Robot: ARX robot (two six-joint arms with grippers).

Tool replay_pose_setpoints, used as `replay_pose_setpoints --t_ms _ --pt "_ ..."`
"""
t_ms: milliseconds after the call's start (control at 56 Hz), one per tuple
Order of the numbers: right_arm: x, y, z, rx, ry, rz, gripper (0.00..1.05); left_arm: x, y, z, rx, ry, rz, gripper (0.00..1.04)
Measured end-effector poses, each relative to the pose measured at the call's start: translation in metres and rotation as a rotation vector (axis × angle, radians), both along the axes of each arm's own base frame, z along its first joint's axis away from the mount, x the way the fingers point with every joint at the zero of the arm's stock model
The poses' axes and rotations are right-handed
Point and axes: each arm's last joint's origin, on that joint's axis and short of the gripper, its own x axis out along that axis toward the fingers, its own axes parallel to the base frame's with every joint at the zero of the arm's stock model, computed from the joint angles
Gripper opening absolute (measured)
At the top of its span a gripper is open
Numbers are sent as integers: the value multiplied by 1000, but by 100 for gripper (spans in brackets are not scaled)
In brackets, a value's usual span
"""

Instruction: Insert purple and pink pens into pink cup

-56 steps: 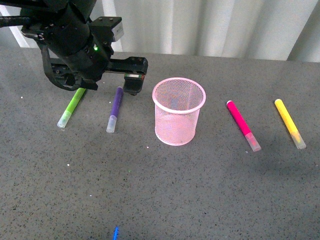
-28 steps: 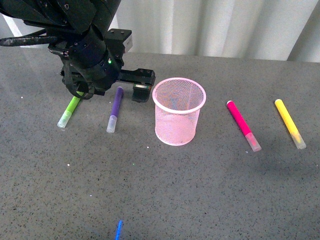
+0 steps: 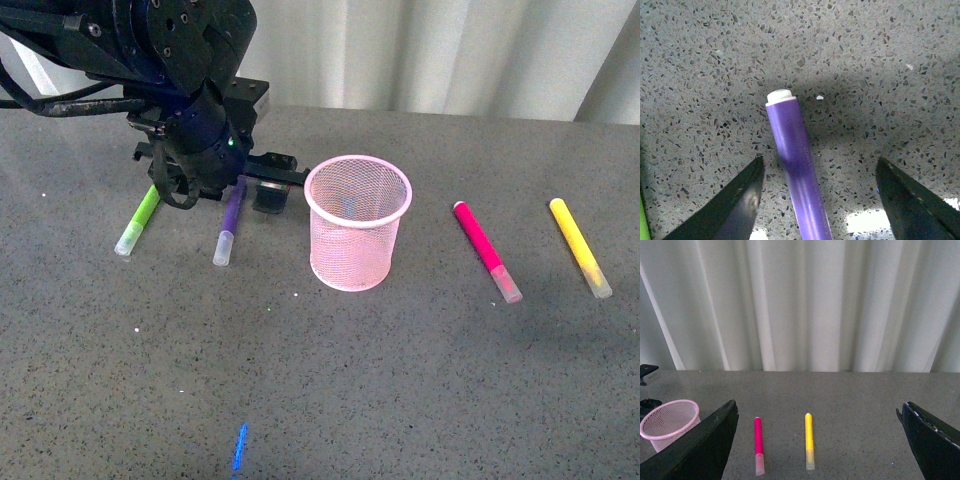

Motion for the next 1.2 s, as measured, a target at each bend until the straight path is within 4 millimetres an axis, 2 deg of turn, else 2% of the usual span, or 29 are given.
replay_pose_setpoints --t_ms 71,268,625,786,893,964,1107,1196 --pt "0 0 0 0 0 0 98 0 0 -1 0 -1 0 55" --pt "0 0 0 0 0 0 98 1 -2 -1 4 -10 8 14" --pt "0 0 0 0 0 0 98 0 -1 -2 4 -41 34 13" --pt "0 0 0 0 0 0 98 0 -2 8 -10 -75 44 13" --pt "0 0 0 0 0 0 98 1 -2 27 -35 -112 48 13" --pt "0 0 0 0 0 0 98 2 -3 47 -57 -155 49 13" --pt "0 0 0 0 0 0 98 2 -4 106 -171 -306 54 13" --pt "0 0 0 0 0 0 98 -9 -5 137 -312 -437 53 13"
